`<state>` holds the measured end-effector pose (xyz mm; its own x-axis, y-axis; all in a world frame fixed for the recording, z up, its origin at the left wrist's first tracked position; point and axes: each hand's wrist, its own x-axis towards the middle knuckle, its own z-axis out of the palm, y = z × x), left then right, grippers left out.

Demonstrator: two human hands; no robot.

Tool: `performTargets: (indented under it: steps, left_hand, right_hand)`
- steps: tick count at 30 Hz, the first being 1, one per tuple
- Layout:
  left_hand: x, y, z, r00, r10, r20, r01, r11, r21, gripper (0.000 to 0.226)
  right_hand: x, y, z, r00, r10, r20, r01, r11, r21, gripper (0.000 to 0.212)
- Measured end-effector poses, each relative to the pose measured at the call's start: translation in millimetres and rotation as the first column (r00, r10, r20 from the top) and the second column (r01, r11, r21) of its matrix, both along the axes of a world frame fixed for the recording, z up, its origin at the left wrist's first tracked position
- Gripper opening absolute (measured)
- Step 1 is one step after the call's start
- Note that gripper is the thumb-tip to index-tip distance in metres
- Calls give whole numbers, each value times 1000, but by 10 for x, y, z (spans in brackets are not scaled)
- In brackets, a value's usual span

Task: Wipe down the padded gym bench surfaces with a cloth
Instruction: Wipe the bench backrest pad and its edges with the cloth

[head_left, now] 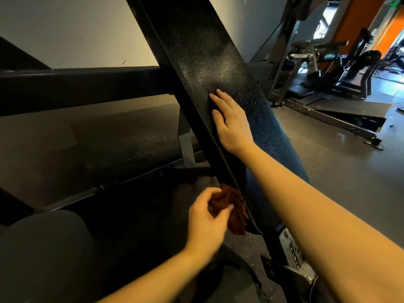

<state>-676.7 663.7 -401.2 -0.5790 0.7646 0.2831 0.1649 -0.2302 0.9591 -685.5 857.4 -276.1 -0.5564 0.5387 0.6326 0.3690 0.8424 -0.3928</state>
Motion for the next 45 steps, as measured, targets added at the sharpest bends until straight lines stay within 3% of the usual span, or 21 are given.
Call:
performTargets:
  steps: [5, 6, 9, 11, 14, 19, 24, 27, 32, 34, 36, 38, 40, 42, 45]
  left_hand:
    - [-466, 341, 480, 979, 203, 20, -203, 979, -23, 28]
    - [-437, 309, 502, 985, 170, -7, -171, 984, -48, 26]
    - [-271, 34, 448, 979, -170, -114, 141, 965, -222, 23]
    - [-370, -50, 535, 964, -203, -174, 148, 948, -282, 29]
    - [-816, -4, 930, 983, 39, -182, -83, 966, -243, 36]
    - [-1531, 15, 1583, 965, 192, -180, -225, 957, -184, 23]
    - [-2110, 197, 2129, 987, 53, -154, -71, 990, -118, 17]
    - [-2348, 326, 2348, 982, -62, -180, 47, 995, -84, 16]
    - [-2753, 473, 2603, 969, -154, -194, 158, 987, 4, 19]
    - [-2831, 505, 2663, 967, -149, -207, 160, 987, 35, 19]
    - [-2888, 553, 2663, 961, -83, -264, 101, 994, 52, 17]
    - [-2935, 613, 2619, 948, 90, -306, -70, 995, 76, 17]
    - [-2917, 621, 2575, 958, 214, -192, -198, 975, 102, 21]
    - [-2856, 615, 2578, 996, 89, 12, -90, 992, 87, 23]
    - [-2828, 619, 2667, 967, -123, 225, 105, 990, 90, 33]
  right_hand:
    - [10, 19, -4, 1000, 20, 1, -20, 1000, 11, 48]
    - [13, 19, -4, 1000, 22, 3, -22, 1000, 8, 49]
    - [24, 30, -15, 1000, 24, 1, -24, 1000, 7, 49]
    - [27, 30, -2, 1000, 21, 10, -21, 1000, 10, 50]
    - [25, 19, 14, 999, 16, 29, -16, 1000, 5, 52]
    - [25, 47, 82, 999, 8, 40, -11, 997, 71, 44]
    - [-308, 32, 523, 998, -33, -60, 38, 996, 75, 27]
    - [-640, -87, 898, 974, 156, -163, -170, 983, -75, 24]
    - [-1079, -196, 1296, 852, 440, -283, -515, 804, -299, 37]
    - [-1173, -207, 1306, 826, 437, -356, -549, 768, -329, 36]
    - [-1260, -188, 1287, 844, 367, -391, -496, 812, -308, 32]
    - [-1332, -157, 1278, 879, 282, -385, -394, 884, -251, 28]
    - [-1400, -159, 1293, 917, 201, -345, -269, 950, -162, 23]
    - [-1466, -201, 1315, 947, 142, -289, -155, 988, -24, 21]
    - [-1582, -286, 1383, 979, 119, -164, -81, 972, 223, 31]
